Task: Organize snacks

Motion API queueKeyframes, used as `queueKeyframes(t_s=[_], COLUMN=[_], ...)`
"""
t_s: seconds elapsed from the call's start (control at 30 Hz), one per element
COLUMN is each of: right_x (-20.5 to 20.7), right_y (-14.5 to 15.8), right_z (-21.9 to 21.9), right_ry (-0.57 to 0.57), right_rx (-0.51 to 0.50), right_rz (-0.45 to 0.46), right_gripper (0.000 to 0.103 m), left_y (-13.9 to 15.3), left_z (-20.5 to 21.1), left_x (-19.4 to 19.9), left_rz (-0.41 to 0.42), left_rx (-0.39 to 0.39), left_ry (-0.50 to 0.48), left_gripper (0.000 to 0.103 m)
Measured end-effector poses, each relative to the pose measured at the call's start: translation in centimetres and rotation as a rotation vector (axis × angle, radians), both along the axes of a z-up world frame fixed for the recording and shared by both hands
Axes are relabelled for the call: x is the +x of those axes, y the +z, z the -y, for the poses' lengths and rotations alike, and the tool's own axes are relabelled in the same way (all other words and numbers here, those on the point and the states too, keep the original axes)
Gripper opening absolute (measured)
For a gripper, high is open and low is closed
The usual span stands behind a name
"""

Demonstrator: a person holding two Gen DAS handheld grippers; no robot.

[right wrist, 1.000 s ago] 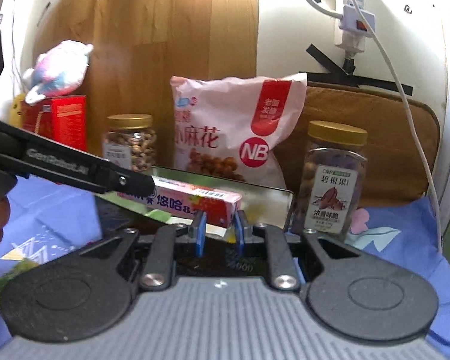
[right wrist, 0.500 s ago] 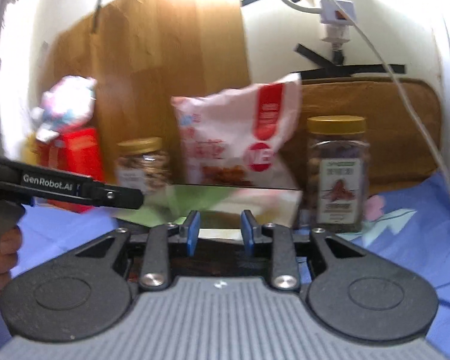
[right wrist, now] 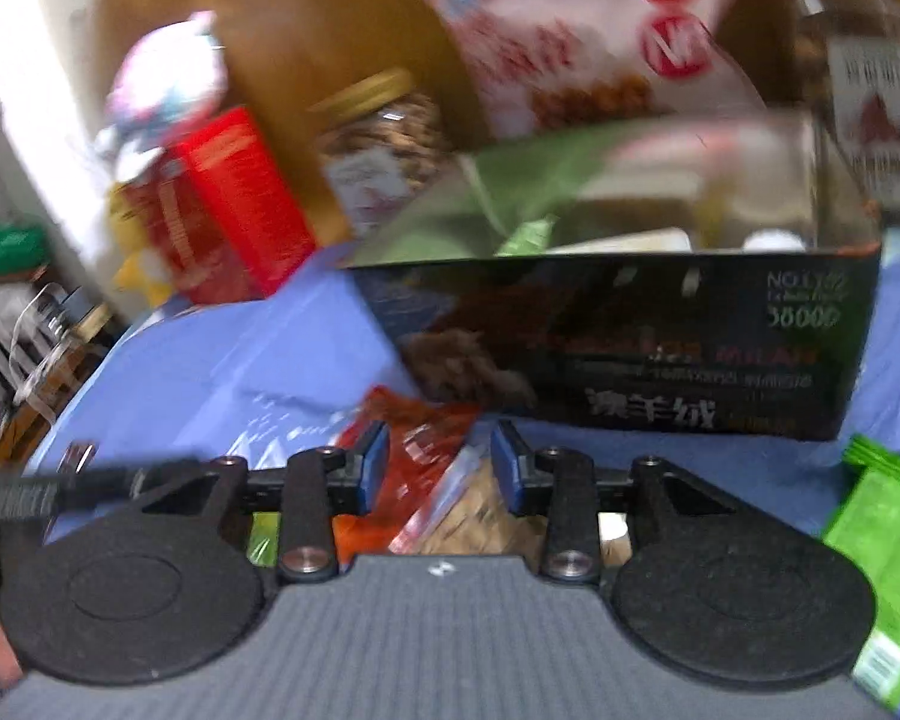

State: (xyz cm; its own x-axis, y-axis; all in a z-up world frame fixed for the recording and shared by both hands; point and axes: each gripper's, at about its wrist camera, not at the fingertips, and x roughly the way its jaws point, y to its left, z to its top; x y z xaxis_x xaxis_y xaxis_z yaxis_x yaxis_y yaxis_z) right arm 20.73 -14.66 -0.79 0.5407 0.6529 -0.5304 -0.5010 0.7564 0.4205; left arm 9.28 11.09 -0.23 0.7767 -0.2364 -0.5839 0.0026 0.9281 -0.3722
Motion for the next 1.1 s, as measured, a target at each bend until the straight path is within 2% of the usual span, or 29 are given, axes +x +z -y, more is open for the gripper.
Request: queueKeyframes(t_s=[0.03,0.13,0.17,0.2,0.23,0.3,0.4,0.5,0.6,0.7,0.77,0.87,1.0,1.1], right_x=[0.7,1.0,0.9,0.5,0.3,-1.0,-3.0,-5.7,-8.9,-12.8,-14.8,-16.3,-17.4,-17.5], right_y=[-0.3,-0.6,-0.8,-1.0,-1.3,-1.0,0.5,2.5,4.0,4.1,3.7,2.3,0.6,0.6], right_z=[-0.2,-1.2,-1.9,-2.3,-3.0,-3.7,-4.3,-4.6,-5.5,-7.0,-7.8,-9.7,-10.9,-10.8], right_ry=[-0.007,0.027,0.049,0.062,0.073,0.077,0.090,0.108,0.167,0.259,0.325,0.433,0.519,0.516], right_rx=[0.017,0.077,0.081,0.073,0.057,0.040,0.031,0.028,-0.020,-0.106,-0.154,-0.201,-0.229,-0.207], right_rz=[-0.034,-0.087,-0.107,-0.121,-0.127,-0.096,-0.003,0.110,0.255,0.387,0.441,0.458,0.444,0.416], right_gripper=[0.044,0.040,0.035,0.014,0.007,0.004,0.002,0.002,0.003,0.004,0.009,0.014,0.039,0.041], left_y=[-0.5,-0.7,-0.7,-0.7,-0.6,-0.6,-0.5,0.1,1.0,1.7,1.9,1.5,0.7,0.3], left_z=[0.1,0.9,1.2,1.5,1.6,1.5,0.6,-0.4,-2.0,-4.1,-5.2,-6.8,-8.0,-8.5], left_x=[0.0,-0.5,-0.6,-0.7,-0.8,-1.1,-1.7,-2.9,-4.3,-6.0,-6.9,-8.2,-9.3,-9.5], left_rz=[-0.020,0.010,0.014,0.017,0.019,0.018,0.012,0.037,0.083,0.115,0.119,0.110,0.094,0.081], left_rx=[0.012,0.080,0.100,0.118,0.128,0.115,0.049,-0.008,-0.078,-0.146,-0.162,-0.197,-0.225,-0.230], left_ry=[0.000,-0.006,-0.009,-0.010,-0.010,-0.015,-0.039,-0.048,-0.046,-0.028,-0.004,0.030,0.065,0.072], left_gripper=[0.051,0.051,0.051,0.051,0.051,0.051,0.052,0.052,0.056,0.056,0.056,0.056,0.057,0.057])
